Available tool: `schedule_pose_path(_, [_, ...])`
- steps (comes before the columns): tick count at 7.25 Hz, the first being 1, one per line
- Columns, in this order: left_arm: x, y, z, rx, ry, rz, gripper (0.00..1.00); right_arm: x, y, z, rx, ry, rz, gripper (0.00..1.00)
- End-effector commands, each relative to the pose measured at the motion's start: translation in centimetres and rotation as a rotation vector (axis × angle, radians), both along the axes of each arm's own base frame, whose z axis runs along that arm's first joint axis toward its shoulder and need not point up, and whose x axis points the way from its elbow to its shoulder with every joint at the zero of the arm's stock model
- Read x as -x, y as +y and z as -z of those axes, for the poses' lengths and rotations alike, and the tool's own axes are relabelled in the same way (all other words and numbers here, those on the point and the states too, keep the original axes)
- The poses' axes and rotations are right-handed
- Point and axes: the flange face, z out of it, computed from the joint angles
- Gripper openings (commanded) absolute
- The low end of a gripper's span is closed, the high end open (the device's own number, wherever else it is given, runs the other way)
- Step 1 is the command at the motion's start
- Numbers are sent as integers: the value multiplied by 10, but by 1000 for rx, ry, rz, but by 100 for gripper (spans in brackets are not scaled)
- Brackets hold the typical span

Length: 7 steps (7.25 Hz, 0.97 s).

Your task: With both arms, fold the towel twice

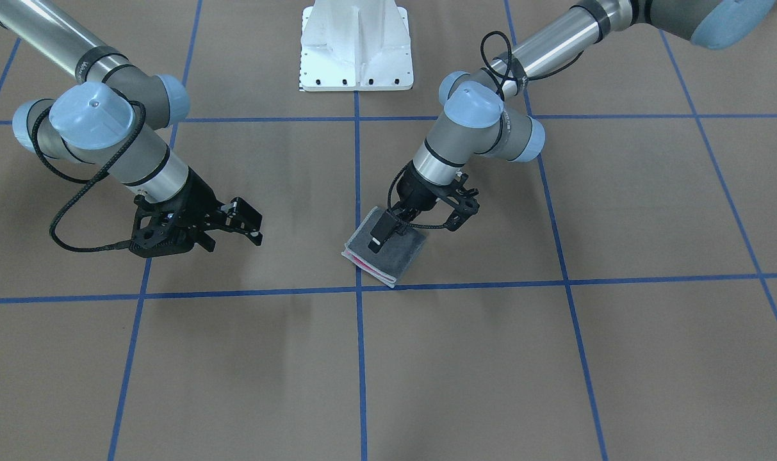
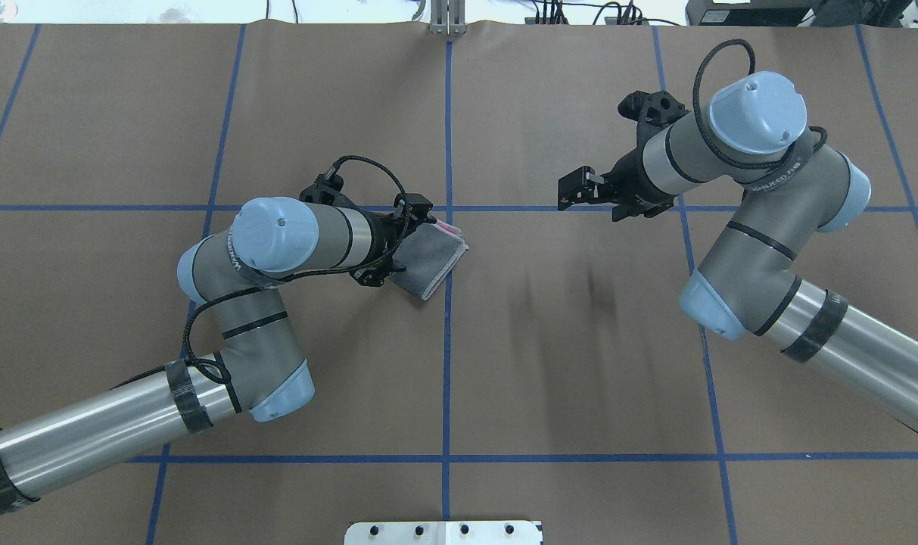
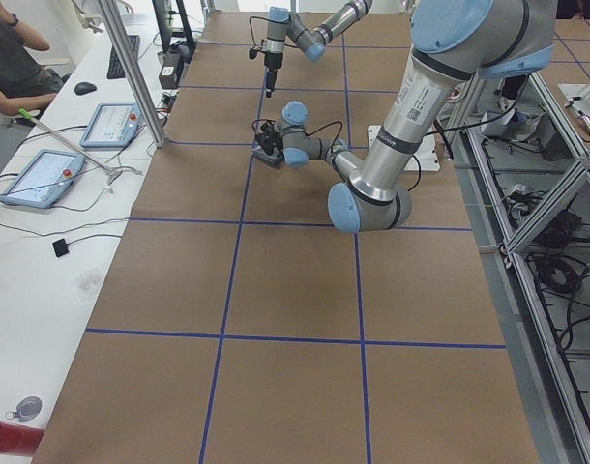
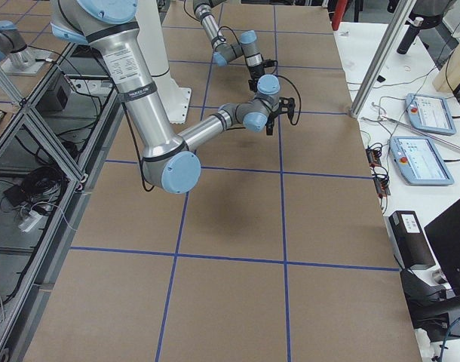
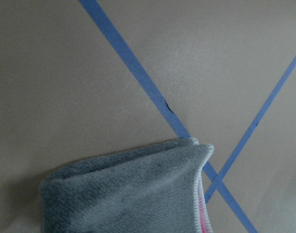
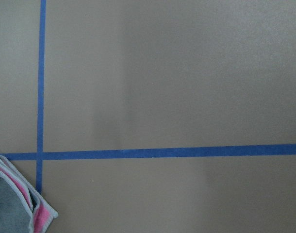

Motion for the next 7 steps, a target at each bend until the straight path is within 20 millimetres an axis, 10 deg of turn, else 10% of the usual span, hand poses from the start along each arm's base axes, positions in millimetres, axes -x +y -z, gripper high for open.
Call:
schedule_pose_path(1, [1,1,18,-10,26,-1,100,-5,-2,-1,7,-2,2,100])
schedule_pose_path(7, [-13,14,14,-3,19,-22,100,-12,2,-4,6,-4,0,100])
